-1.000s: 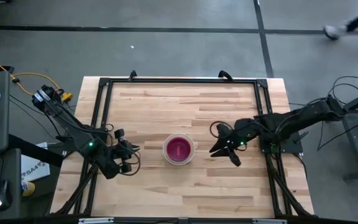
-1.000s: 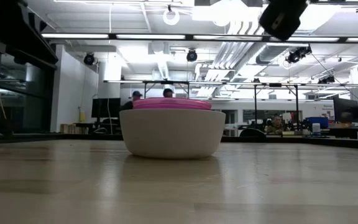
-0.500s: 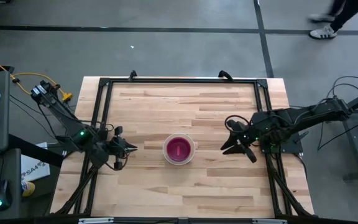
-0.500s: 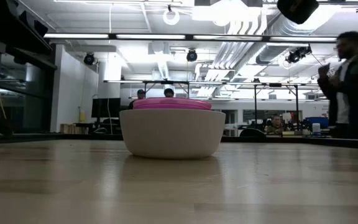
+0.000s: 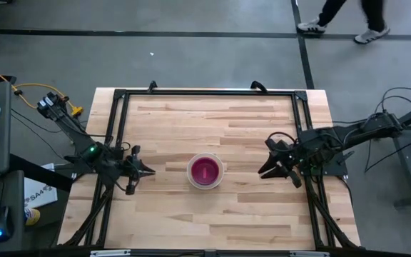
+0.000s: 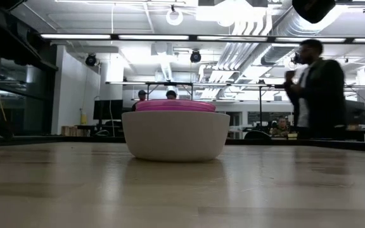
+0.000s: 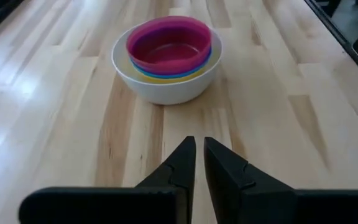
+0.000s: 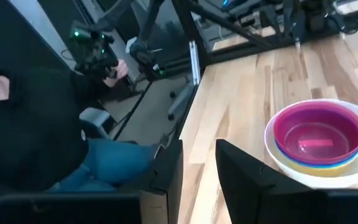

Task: Nest bowls inside each other
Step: Return to Home Position

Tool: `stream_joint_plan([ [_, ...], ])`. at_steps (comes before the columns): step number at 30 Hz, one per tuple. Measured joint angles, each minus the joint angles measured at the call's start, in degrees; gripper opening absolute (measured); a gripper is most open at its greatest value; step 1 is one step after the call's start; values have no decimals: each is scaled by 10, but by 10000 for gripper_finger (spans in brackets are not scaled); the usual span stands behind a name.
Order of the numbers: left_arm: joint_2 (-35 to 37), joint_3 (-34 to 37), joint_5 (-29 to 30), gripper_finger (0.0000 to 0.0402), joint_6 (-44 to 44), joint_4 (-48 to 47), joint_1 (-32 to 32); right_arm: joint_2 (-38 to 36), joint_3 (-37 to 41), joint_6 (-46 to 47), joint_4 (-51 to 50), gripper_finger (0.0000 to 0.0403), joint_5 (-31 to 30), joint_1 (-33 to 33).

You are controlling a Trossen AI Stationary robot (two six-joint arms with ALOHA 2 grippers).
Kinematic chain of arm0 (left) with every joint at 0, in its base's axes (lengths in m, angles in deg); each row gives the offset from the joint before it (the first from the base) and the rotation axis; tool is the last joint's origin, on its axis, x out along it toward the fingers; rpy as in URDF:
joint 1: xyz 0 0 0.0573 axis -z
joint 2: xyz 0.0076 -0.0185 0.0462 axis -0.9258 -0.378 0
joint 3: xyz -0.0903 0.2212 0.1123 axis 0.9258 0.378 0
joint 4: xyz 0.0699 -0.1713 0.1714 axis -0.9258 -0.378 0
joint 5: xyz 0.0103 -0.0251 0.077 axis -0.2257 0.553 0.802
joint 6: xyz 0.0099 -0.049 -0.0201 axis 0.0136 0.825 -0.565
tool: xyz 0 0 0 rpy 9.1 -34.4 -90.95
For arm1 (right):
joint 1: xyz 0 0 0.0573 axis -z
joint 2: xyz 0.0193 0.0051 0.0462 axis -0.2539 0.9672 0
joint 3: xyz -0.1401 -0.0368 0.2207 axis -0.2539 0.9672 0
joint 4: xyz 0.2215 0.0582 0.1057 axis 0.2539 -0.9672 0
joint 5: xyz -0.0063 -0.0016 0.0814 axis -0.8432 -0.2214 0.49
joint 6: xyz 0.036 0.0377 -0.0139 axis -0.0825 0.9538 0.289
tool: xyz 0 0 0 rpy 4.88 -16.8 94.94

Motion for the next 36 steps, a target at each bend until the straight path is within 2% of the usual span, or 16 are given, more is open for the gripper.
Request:
stream_joint_plan([
  [10, 77, 99, -90, 33, -88, 123, 0, -8, 9, 0, 41, 89, -10, 0],
  [19, 179, 149, -152, 33, -129, 123, 0, -8, 9, 0, 59, 89, -4, 0],
  [24, 219, 174, -166, 33, -144, 124, 0, -8, 9, 0, 62, 89, -4, 0],
  [36, 245, 186, -195, 33, -176, 134, 0, -8, 8, 0, 62, 89, -4, 0],
])
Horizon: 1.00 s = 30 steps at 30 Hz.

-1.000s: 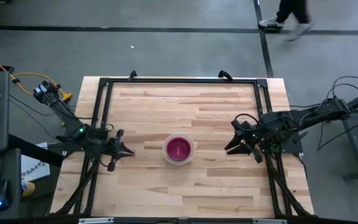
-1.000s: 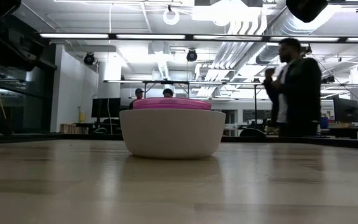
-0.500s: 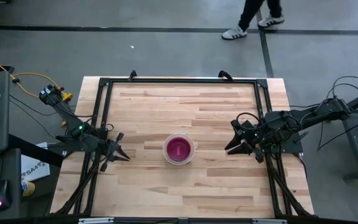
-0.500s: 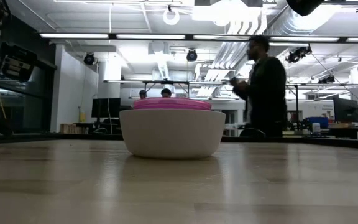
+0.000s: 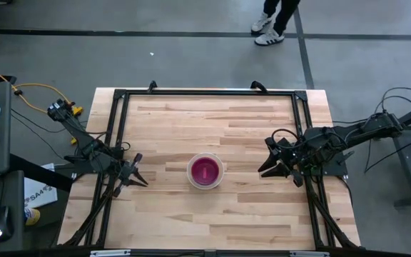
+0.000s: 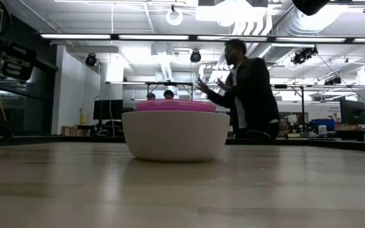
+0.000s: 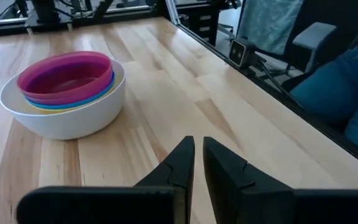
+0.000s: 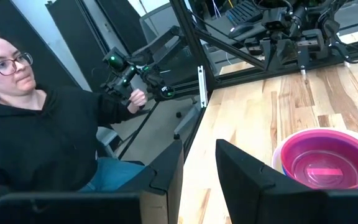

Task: Nest bowls inside each other
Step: Return to Home Position

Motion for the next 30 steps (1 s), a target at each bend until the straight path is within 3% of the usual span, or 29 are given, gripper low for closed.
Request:
stream_joint_plan([
  [6, -2, 20, -28, 29, -6, 61, 0, 0, 0, 0, 0, 89, 0, 0],
  [11, -2, 23, -32, 3, -13, 69, 0, 0, 0, 0, 0, 89, 0, 0],
  [30, -25, 41, -59, 12, -38, 110, 0, 0, 0, 5, 0, 89, 16, 0],
])
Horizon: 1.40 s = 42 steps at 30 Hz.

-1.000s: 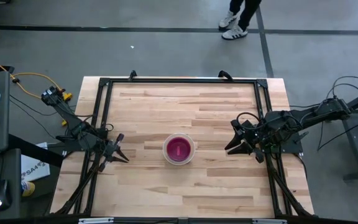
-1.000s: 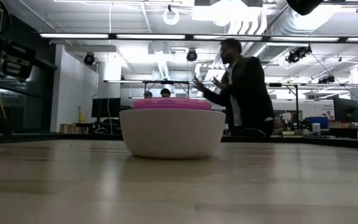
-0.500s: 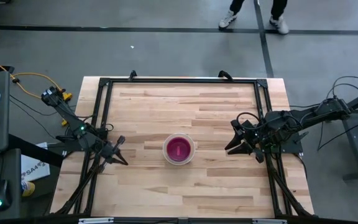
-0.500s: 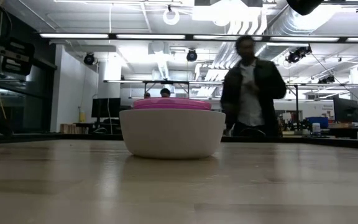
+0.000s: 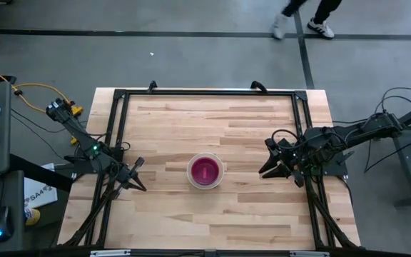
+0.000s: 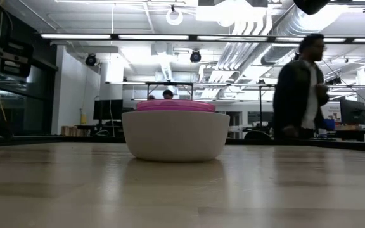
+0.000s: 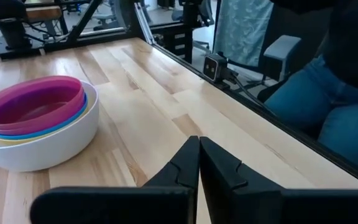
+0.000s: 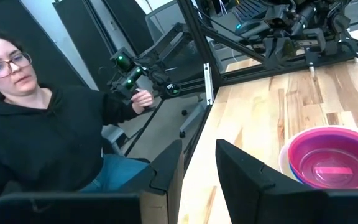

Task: Nest bowls inside each other
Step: Return to Home Position

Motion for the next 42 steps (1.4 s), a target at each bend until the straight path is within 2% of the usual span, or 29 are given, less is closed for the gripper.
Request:
stream_joint_plan([
  [8, -9, 0, 0, 12, -1, 3, 0, -5, 0, -7, -2, 89, 28, 0],
  [12, -8, 0, 1, 12, -1, 3, 0, -41, -1, -37, -10, 89, 49, -4],
  [16, -8, 0, 1, 12, -1, 3, 0, -83, 4, -46, -48, 89, 31, -27],
  [25, -8, 0, 2, 12, -1, 3, 0, -194, 132, -6, -53, 89, -21, -95],
  [33, -8, 0, 2, 12, -1, 3, 0, -315, 216, -32, -54, 89, 38, -123],
  [39, -8, 0, 2, 12, -1, 3, 0, -406, 250, -76, -87, 89, 57, -135],
  [42, -8, 0, 2, 12, -1, 3, 0, -426, 253, -95, -110, 89, 58, -135],
])
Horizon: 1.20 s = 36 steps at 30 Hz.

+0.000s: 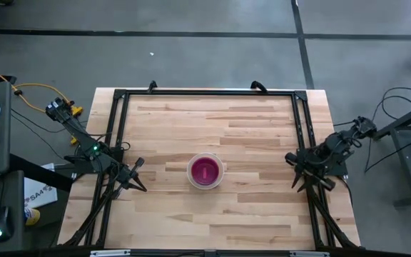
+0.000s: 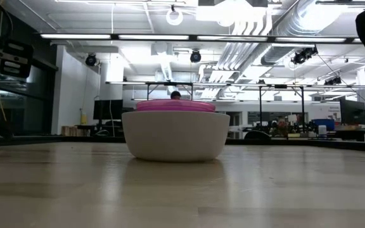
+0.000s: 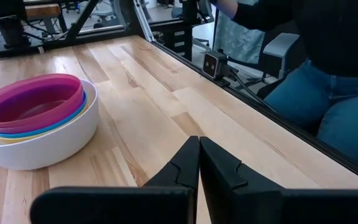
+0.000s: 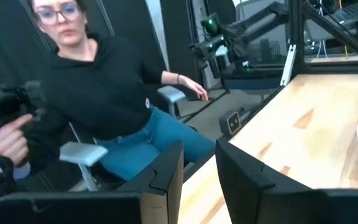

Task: Nest bowls inside each other
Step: Return to Home Position

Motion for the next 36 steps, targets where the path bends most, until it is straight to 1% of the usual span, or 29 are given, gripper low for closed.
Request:
stream_joint_plan([
  [2, 0, 0, 0, 12, 0, 0, 0, 0, 0, -16, -4, 89, 10, 0],
  [5, 0, 0, 0, 12, 0, 0, 0, 0, 0, -30, -3, 89, 44, 0],
  [11, 0, 0, 0, 12, 0, 0, 0, 1, 0, -42, -3, 89, 43, 0],
  [13, 0, 0, 0, 12, 0, 0, 0, 1, 0, -43, -7, 89, 20, 0],
  [17, 0, 0, 0, 12, 0, 0, 0, 1, 8, -31, -12, 89, -59, 0],
  [23, 0, 0, 0, 12, 0, 0, 0, 1, 31, -5, -2, 89, -109, 0],
  [28, 0, 0, 0, 12, 0, 0, 0, 1, 49, 18, -4, 89, -163, 0],
  [31, 0, 0, 0, 12, 0, 0, 0, 1, 52, 30, -8, 89, -180, 0],
  [36, 0, 0, -1, 12, 0, 0, 0, 1, 53, 48, -22, 89, -179, 0],
])
